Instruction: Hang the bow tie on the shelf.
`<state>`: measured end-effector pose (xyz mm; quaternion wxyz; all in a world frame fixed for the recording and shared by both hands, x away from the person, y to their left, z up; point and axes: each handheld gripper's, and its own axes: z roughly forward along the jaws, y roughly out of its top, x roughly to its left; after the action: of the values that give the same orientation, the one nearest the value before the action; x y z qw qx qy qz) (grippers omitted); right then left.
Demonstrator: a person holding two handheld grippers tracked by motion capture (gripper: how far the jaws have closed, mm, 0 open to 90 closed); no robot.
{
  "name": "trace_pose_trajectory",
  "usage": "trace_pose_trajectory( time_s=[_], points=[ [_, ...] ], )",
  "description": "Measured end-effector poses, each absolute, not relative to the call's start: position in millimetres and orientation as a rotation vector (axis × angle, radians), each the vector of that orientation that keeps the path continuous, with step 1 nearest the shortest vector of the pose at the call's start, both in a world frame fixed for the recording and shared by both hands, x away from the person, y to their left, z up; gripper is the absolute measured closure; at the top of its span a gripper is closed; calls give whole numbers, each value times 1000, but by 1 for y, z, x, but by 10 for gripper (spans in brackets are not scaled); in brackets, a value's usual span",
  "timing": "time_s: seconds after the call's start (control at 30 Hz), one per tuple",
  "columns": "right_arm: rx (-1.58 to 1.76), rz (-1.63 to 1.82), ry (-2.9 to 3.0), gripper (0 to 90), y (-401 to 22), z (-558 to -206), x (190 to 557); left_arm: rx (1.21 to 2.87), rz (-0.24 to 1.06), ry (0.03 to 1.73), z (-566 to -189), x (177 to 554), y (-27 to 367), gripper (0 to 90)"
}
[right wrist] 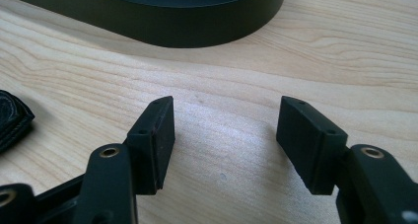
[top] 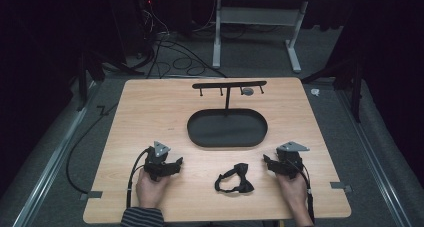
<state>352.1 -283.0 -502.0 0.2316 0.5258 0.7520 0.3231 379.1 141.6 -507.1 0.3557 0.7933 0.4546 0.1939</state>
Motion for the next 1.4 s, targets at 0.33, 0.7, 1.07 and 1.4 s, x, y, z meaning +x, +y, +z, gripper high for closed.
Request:
trace_pose_trajectory(
  time_s=[0.33,0.7,1.07,1.4],
  points=[
    [1437,893,2074,417,-283,-502,352,2049,501,1174,-507,379,142,266],
    [1445,904,2080,458,-286,-501,351,2050,501,1174,-507,379,142,266],
    [1431,982,2086,499,-284,-492,342,2049,501,1174,-507,379,142,266],
    [1347,1078,2131,524,-268,-483,330,2049,501,1174,-507,379,142,266]
  ],
)
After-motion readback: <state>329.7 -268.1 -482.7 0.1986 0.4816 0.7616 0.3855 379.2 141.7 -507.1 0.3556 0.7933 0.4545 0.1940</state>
